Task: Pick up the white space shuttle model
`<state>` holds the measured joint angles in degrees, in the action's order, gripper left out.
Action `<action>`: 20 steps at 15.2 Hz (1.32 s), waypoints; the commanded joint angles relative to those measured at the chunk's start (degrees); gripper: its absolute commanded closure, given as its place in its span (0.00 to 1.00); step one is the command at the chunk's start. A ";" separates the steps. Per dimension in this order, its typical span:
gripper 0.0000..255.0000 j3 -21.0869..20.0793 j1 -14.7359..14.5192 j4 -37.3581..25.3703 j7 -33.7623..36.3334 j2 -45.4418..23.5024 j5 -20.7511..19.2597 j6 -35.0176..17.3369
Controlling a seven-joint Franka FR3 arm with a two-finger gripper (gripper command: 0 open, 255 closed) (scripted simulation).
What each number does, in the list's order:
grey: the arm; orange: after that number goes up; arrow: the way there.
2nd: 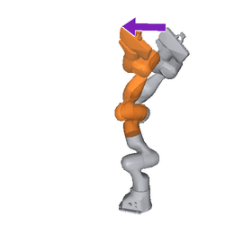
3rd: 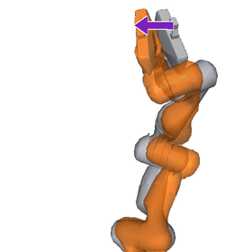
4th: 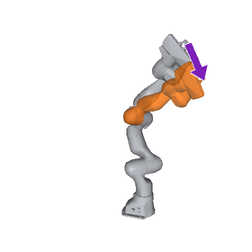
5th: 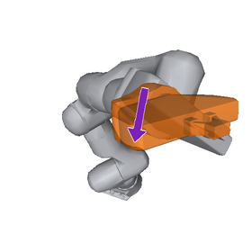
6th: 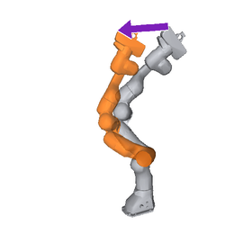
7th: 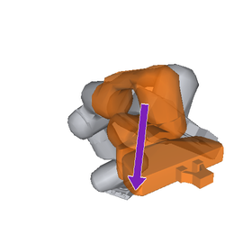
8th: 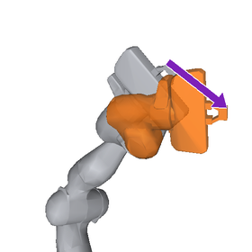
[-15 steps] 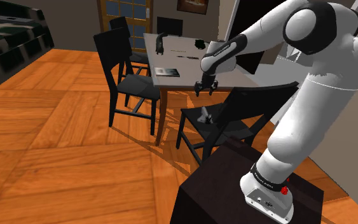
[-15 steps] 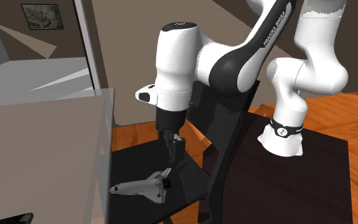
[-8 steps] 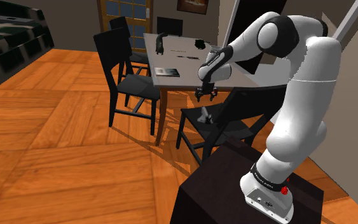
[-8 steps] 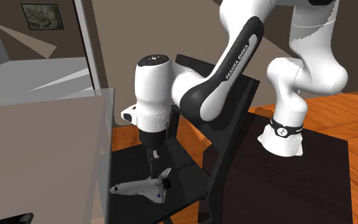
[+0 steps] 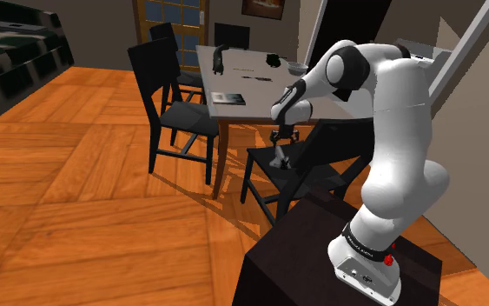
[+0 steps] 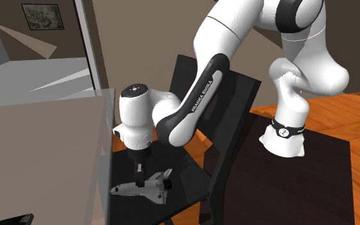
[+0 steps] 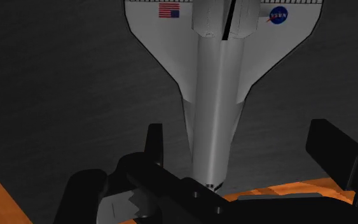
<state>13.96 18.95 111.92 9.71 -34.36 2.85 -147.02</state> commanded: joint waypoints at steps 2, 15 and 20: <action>0.00 -0.27 0.91 -1.90 -0.01 -3.10 0.67 -0.98; 1.00 -1.04 1.55 -3.03 -0.15 -6.82 1.32 -3.58; 1.00 -0.90 1.42 -2.80 -0.12 -6.13 1.21 -3.11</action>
<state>12.99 20.42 108.89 9.58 -40.84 4.11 -150.26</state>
